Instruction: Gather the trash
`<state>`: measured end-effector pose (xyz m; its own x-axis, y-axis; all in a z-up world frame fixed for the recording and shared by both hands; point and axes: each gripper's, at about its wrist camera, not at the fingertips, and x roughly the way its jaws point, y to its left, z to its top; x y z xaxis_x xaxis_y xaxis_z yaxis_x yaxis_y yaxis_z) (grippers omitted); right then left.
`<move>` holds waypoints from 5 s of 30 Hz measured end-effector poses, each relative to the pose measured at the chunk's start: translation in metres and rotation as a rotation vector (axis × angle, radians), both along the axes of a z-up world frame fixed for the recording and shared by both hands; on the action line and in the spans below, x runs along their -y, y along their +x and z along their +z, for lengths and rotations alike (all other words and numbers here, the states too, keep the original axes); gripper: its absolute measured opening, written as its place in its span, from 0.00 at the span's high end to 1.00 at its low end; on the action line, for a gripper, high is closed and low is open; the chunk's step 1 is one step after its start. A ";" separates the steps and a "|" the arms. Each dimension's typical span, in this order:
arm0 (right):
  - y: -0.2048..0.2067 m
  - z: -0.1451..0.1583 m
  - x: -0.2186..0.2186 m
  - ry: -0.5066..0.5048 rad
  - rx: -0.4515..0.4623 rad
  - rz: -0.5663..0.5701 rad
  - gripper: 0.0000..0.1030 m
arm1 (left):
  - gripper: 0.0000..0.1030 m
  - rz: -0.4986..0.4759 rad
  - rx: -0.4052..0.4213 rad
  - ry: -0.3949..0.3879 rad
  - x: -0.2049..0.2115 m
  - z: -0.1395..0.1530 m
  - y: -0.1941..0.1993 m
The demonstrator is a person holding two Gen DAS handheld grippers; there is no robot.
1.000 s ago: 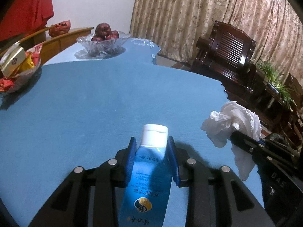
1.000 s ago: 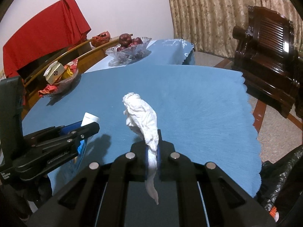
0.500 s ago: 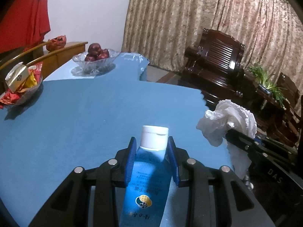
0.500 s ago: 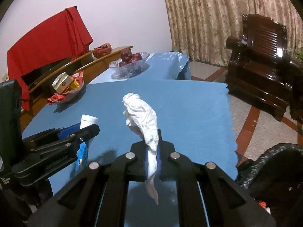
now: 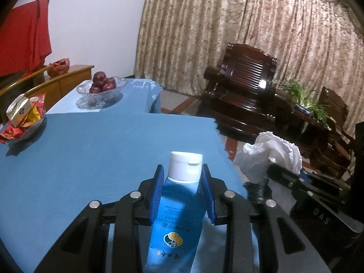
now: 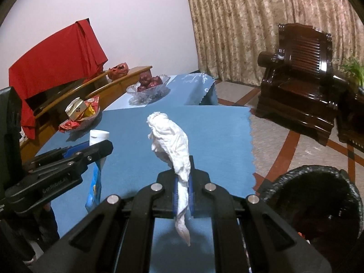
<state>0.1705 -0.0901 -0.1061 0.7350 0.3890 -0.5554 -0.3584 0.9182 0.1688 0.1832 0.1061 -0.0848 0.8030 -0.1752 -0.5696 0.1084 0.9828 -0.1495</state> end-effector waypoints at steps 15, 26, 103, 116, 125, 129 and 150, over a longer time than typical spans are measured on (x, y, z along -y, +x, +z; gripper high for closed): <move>-0.053 0.018 0.094 -0.018 0.039 -0.142 0.94 | 0.68 -0.165 0.034 -0.016 0.089 0.018 -0.019; -0.074 0.011 0.171 -0.041 0.030 -0.297 0.94 | 0.69 -0.344 0.022 -0.038 0.174 0.009 -0.009; -0.135 0.060 0.161 -0.057 0.039 -0.354 0.05 | 0.06 -0.167 0.078 0.090 0.130 0.056 -0.091; -0.147 0.079 0.145 -0.075 0.089 -0.325 0.05 | 0.06 -0.137 0.131 0.086 0.119 0.075 -0.107; -0.149 0.083 0.139 -0.083 0.101 -0.313 0.05 | 0.06 -0.123 0.146 0.089 0.115 0.078 -0.112; -0.149 0.083 0.138 -0.085 0.101 -0.311 0.05 | 0.06 -0.122 0.147 0.089 0.115 0.078 -0.112; -0.150 0.081 0.136 -0.083 0.099 -0.314 0.05 | 0.06 -0.122 0.146 0.095 0.112 0.077 -0.111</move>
<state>0.0205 -0.2259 -0.0251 0.8634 0.0916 -0.4961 -0.0670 0.9955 0.0671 0.0717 -0.0060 -0.0081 0.8544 -0.2271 -0.4674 0.2413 0.9700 -0.0303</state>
